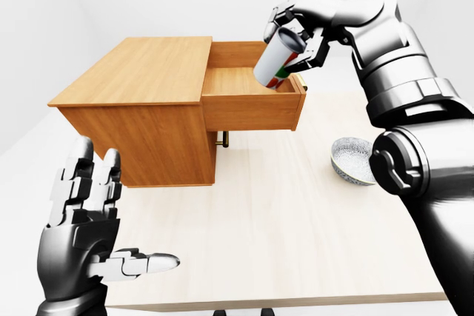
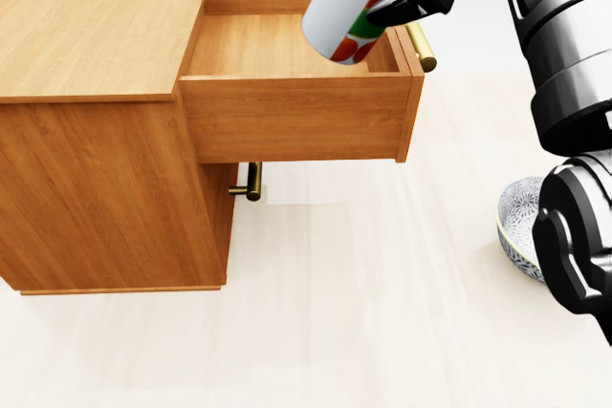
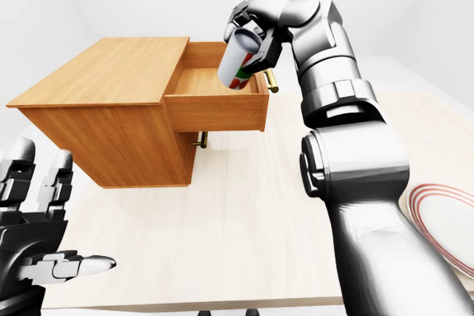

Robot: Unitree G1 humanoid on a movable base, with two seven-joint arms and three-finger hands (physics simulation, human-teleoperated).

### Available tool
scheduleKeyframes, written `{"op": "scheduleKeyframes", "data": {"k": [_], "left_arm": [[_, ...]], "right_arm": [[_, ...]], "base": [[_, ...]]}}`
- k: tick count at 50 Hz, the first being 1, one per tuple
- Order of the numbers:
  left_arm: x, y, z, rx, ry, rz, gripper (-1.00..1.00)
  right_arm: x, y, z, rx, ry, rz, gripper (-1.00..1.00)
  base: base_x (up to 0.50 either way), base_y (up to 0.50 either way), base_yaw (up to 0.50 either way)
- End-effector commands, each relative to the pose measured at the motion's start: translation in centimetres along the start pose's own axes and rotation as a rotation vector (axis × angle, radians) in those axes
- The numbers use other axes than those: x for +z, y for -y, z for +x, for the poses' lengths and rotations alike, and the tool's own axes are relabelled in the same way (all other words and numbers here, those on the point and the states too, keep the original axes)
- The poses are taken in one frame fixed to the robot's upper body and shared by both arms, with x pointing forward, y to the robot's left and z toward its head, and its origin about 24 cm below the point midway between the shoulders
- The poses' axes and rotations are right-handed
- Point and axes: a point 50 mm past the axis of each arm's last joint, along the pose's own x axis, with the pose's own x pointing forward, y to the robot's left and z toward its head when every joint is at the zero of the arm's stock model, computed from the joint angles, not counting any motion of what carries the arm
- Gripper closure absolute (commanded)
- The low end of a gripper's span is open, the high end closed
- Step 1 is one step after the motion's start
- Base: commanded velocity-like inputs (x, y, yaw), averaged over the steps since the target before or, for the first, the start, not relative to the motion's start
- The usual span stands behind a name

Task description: Put the ketchup in the top drawer of the cabinet.

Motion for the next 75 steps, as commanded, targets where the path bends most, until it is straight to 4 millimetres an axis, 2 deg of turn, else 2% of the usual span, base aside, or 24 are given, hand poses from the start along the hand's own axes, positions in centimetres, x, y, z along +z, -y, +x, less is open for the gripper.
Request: {"op": "scheduleKeyframes", "data": {"k": [1, 5, 6, 8, 13, 15, 19, 23, 24, 26, 33, 35, 38, 39, 40, 41, 42, 43, 55, 75], "left_arm": [[-0.7, -0.1, -0.1, 0.002, -0.031, -0.014, -1.0], [-0.8, 0.0, -0.1, 0.0, -0.034, -0.015, -1.0], [-0.2, 0.0, 0.0, 0.0, -0.006, -0.003, -1.0], [-0.8, 0.0, 0.0, 0.001, -0.032, -0.013, -1.0], [-0.8, 0.0, -0.1, 0.0, -0.037, -0.016, -1.0], [0.2, 0.0, 0.0, 0.001, 0.005, 0.002, -1.0], [-0.6, -0.1, -0.1, 0.002, -0.028, -0.013, -1.0], [-0.5, -0.1, -0.2, 0.002, -0.025, -0.014, -1.0], [0.0, -0.1, -0.1, 0.002, -0.002, -0.004, -1.0], [-0.6, -0.1, -0.2, 0.0, -0.029, -0.015, -1.0], [-0.8, 0.0, -0.2, -0.002, -0.038, -0.017, -1.0], [0.1, 0.1, -0.1, -0.002, -0.002, -0.001, -1.0], [-0.1, 0.1, -0.1, -0.003, -0.008, -0.003, -1.0], [-0.5, 0.1, -0.1, -0.004, -0.023, -0.01, -1.0], [-0.4, 0.1, -0.2, -0.004, -0.023, -0.01, -1.0], [-0.4, 0.1, -0.2, -0.004, -0.023, -0.01, -1.0], [-0.2, 0.1, -0.1, -0.003, -0.013, -0.005, -1.0], [-0.4, 0.1, -0.2, -0.003, -0.022, -0.009, -1.0], [-0.1, 0.3, 0.1, -0.008, -0.006, 0.003, -1.0], [0.0, 0.3, 0.0, -0.008, -0.006, 0.002, -1.0]], "right_arm": [[-0.3, -1.3, 0.8, 0.035, -0.01, -0.001, 1.0], [-0.4, -1.4, 0.9, 0.039, -0.012, 0.002, 1.0], [-0.5, -1.5, 0.9, 0.042, -0.014, 0.003, 1.0], [-0.6, -1.8, 1.0, 0.048, -0.017, 0.005, 1.0], [-1.0, -2.2, 1.2, 0.059, -0.024, 0.01, 1.0], [-1.1, -2.4, 1.3, 0.066, -0.029, 0.006, 1.0], [-1.1, -2.7, 1.5, 0.073, -0.029, 0.007, 1.0], [-1.3, -2.9, 1.6, 0.08, -0.033, 0.009, 1.0], [-1.4, -3.0, 1.6, 0.082, -0.035, 0.01, 1.0], [-1.5, -3.2, 1.7, 0.087, -0.038, 0.01, 1.0], [-1.9, -3.4, 1.8, 0.092, -0.047, 0.014, 1.0], [-1.8, -3.3, 1.7, 0.089, -0.046, 0.012, 1.0], [-1.8, -3.2, 1.7, 0.085, -0.047, 0.011, 1.0], [-1.8, -3.1, 1.6, 0.084, -0.047, 0.01, 0.91], [-1.8, -3.1, 1.6, 0.082, -0.047, 0.009, 0.4], [-1.8, -3.0, 1.6, 0.081, -0.046, 0.009, 0.22], [-1.8, -3.0, 1.6, 0.079, -0.048, 0.005, -0.25], [-1.8, -3.0, 1.6, 0.08, -0.05, 0.005, -1.0], [-1.3, -2.2, 1.2, 0.057, -0.045, -0.012, -1.0], [-1.2, -2.0, 1.1, 0.05, -0.043, -0.017, -1.0]], "base": [[0.0, 0.0, 0.0], [0.0, 0.0, 0.0], [0.0, 0.0, 0.0], [0.0, 0.0, 0.0], [0.0, 0.0, 0.0], [0.0, 0.0, 0.0], [0.0, 0.0, 0.0], [0.0, 0.0, 0.0], [0.0, 0.0, 0.0], [0.0, 0.0, 0.0], [0.0, 0.0, 0.0], [0.0, 0.0, 0.0], [0.0, 0.0, 0.0], [0.0, 0.0, 0.0], [0.0, 0.0, 0.0], [0.0, 0.0, 0.0], [0.0, 0.0, 0.0], [0.0, 0.0, 0.0], [0.0, 0.0, 0.0], [0.0, 0.0, 0.0]]}}
